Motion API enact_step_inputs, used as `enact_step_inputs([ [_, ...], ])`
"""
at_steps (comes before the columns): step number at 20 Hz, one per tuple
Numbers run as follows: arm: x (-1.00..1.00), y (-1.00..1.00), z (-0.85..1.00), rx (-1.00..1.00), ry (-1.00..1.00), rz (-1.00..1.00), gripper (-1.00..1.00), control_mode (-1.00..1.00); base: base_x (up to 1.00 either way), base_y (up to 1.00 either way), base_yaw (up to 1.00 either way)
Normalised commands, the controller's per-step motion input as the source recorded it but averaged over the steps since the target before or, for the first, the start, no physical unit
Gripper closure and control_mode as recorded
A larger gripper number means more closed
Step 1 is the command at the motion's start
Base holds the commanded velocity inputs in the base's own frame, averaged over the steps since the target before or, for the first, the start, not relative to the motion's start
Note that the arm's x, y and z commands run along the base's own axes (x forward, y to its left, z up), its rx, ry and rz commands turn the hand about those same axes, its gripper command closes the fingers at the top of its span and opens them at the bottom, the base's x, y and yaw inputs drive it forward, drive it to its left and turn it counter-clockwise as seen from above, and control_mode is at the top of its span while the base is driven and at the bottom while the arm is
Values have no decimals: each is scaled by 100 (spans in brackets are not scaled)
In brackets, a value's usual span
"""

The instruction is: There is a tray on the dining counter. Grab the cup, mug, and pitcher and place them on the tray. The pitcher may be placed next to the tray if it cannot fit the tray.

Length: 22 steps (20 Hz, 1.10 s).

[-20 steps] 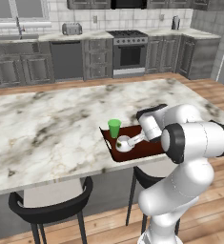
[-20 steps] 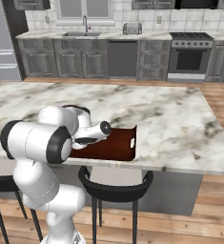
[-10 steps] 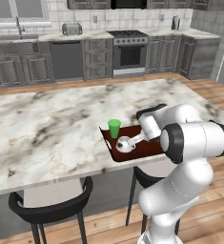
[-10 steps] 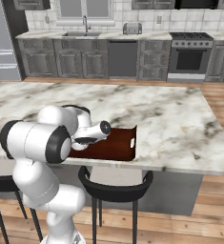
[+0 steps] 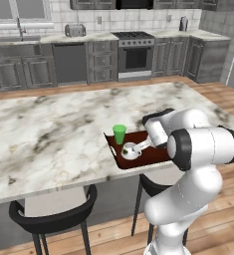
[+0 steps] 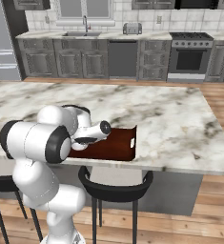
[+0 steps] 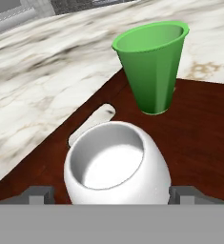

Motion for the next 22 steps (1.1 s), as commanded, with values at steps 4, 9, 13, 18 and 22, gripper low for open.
enact_step_inputs([
  [4,0,0,0,0,0,0,-100,-100,0,0,0],
  [9,0,0,12,0,0,0,-100,-100,0,0,0],
  [13,0,0,69,0,1,0,-100,-100,0,0,0],
  [18,-14,-6,81,-4,0,-12,-100,-100,0,0,0],
  [22,-15,0,98,-7,1,-22,-100,-100,0,0,0],
])
